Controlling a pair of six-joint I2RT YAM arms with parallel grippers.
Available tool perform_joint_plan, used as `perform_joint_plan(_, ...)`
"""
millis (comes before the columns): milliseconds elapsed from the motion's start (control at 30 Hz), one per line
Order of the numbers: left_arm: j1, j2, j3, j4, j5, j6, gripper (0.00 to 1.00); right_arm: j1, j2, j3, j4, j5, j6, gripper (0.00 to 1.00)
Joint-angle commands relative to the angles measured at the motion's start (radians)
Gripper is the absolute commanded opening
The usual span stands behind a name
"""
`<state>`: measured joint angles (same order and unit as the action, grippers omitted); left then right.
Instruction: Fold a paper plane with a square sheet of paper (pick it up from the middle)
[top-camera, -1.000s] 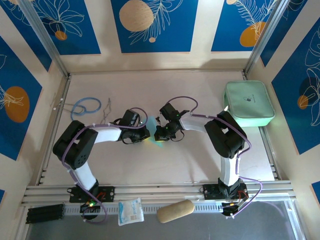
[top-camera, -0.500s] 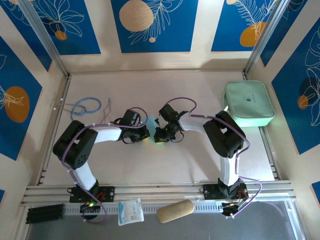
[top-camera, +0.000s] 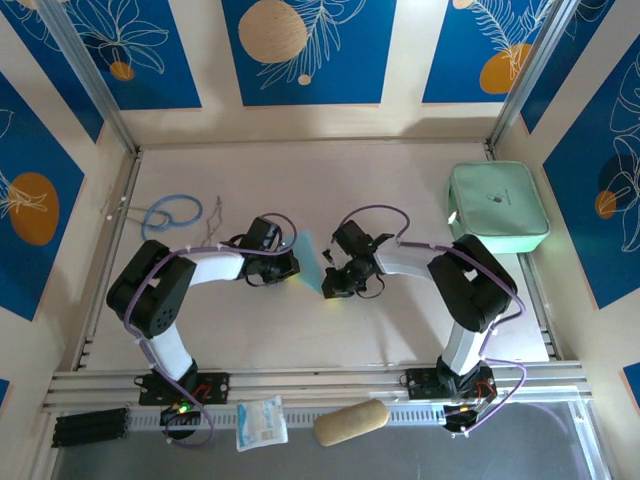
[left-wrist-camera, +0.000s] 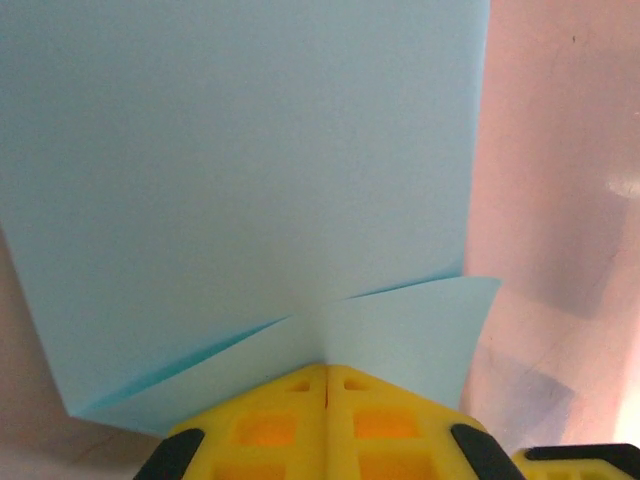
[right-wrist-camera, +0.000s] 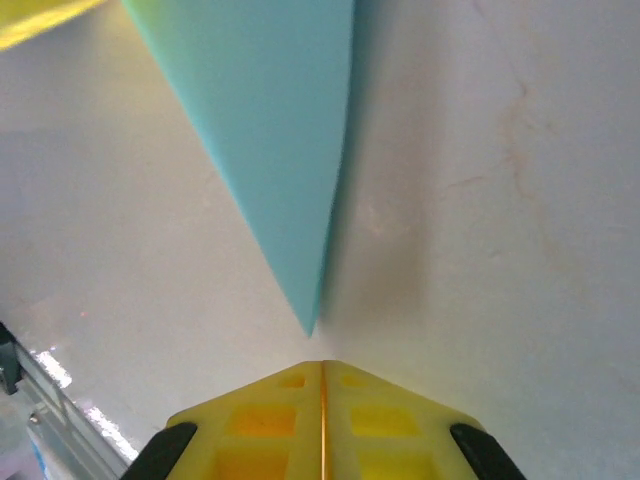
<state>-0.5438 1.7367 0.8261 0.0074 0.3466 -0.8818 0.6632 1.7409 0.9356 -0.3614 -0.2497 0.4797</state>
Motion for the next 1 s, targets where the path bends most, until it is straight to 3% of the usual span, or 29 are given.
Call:
perform_joint_plan(0, 0.001, -0.036, 0.042, -0.036, 0.007, 0.006, 0.12, -0.017, -0.086, 0.029, 0.052, 0.007, 0.038, 0.1)
perform_joint_plan(200, 0.036, -0.162, 0.012, -0.045, -0.045, -0.051, 0.29, -0.015, -0.073, 0.075, 0.154, 0.05, 0.117, 0.16)
perform_joint_plan(367, 0.079, -0.243, -0.079, -0.043, -0.092, -0.095, 0.36, -0.006, 0.022, 0.142, 0.144, 0.059, 0.143, 0.17)
perform_joint_plan(767, 0.104, -0.211, -0.142, 0.011, -0.018, -0.153, 0.4, 0.001, 0.138, 0.2, 0.087, 0.123, 0.162, 0.19)
perform_joint_plan(967, 0.103, -0.164, -0.112, 0.003, -0.004, -0.147, 0.33, 0.003, 0.178, 0.207, 0.061, 0.135, 0.167, 0.18)
